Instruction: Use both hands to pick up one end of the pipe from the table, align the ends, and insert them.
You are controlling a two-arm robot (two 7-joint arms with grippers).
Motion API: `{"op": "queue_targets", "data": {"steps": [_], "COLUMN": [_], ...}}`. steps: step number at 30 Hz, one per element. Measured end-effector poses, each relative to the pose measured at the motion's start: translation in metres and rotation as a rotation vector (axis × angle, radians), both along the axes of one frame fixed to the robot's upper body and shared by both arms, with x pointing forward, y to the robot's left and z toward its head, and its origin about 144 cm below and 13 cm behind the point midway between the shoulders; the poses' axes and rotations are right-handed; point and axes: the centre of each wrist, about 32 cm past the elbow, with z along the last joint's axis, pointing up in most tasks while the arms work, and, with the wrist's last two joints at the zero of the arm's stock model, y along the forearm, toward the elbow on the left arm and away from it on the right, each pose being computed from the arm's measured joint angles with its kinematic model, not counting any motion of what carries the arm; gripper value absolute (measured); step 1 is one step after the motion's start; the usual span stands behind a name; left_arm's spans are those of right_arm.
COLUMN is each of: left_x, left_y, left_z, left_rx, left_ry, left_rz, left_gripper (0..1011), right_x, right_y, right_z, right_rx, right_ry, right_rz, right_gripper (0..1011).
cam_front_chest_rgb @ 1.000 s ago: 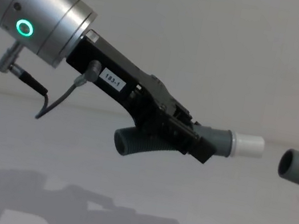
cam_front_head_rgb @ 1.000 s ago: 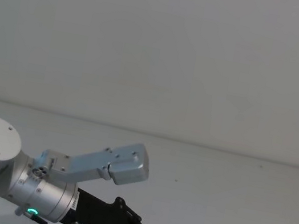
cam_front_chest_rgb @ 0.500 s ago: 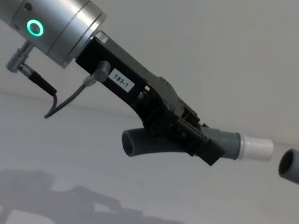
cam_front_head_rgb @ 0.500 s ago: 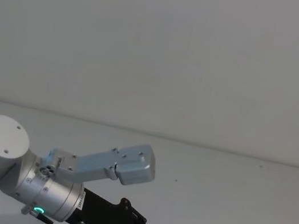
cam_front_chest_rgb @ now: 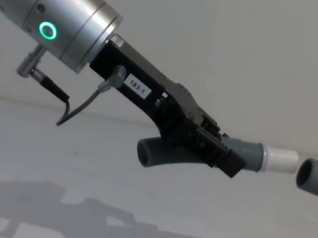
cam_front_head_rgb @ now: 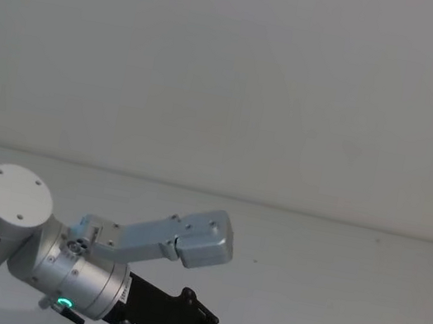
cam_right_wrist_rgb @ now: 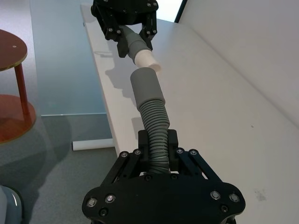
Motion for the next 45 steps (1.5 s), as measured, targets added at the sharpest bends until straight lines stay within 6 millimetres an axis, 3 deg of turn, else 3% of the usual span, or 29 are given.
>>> {"op": "queue_targets", "data": {"steps": [45], "left_x": [0.0052], "left_y": [-0.0033], "left_z": [-0.0025], "left_rx": [0.003], "left_ry": [0.017], "left_rz": [-0.017], "left_gripper": [327], "right_x": [0.0015], "right_y": [0.0002], "right_z": [0.0007], "right_rx": [-0.003], "right_ry": [0.007], "right_rz": [0.003], "right_gripper": [204]}}
